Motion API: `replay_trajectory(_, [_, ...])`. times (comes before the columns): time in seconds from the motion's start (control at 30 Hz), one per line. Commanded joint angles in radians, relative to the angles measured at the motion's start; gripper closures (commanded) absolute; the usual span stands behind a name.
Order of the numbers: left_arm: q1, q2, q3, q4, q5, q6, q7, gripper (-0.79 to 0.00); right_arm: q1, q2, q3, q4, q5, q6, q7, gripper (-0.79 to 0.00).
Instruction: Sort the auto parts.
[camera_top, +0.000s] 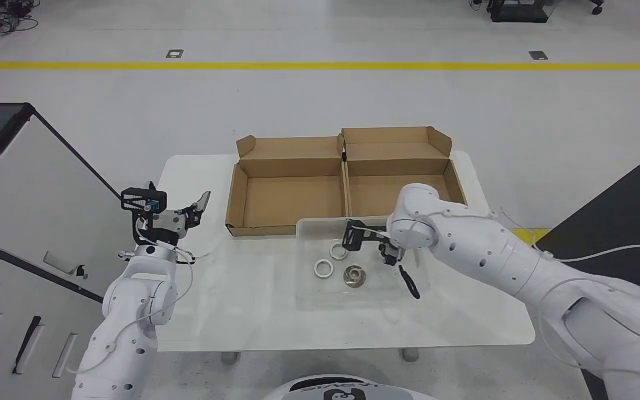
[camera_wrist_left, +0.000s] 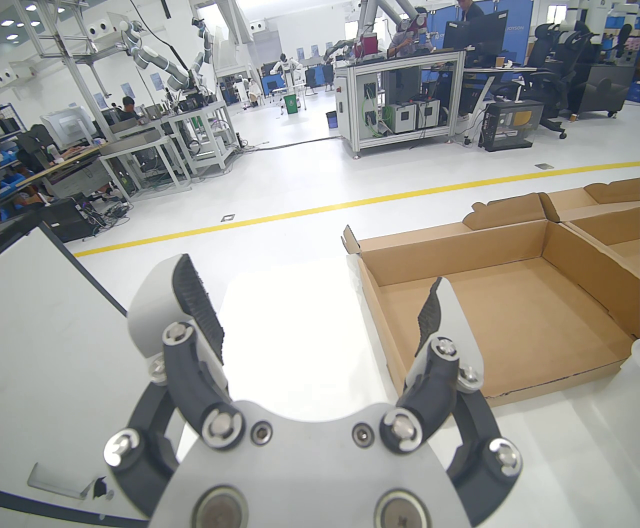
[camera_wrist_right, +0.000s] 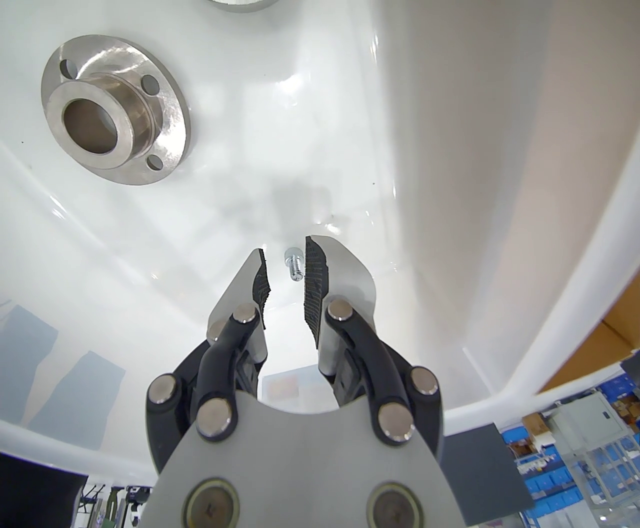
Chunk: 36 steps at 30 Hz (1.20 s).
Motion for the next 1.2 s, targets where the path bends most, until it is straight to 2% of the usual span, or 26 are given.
replay_trajectory(0.0, [0.0,0.0,0.0,0.0,0.0,0.0,0.0,-0.785,-0.005,0.003,0.006,-0.002,-0.003,0.001,0.004,-0.2])
replay_trajectory(0.6, [0.0,0.0,0.0,0.0,0.0,0.0,0.0,-0.785,-0.04,0.011,0.046,-0.015,-0.013,0.0,0.022,-0.191])
replay_trajectory(1.17, [0.0,0.0,0.0,0.0,0.0,0.0,0.0,-0.785,-0.062,0.007,0.068,-0.015,-0.029,-0.005,0.028,-0.142])
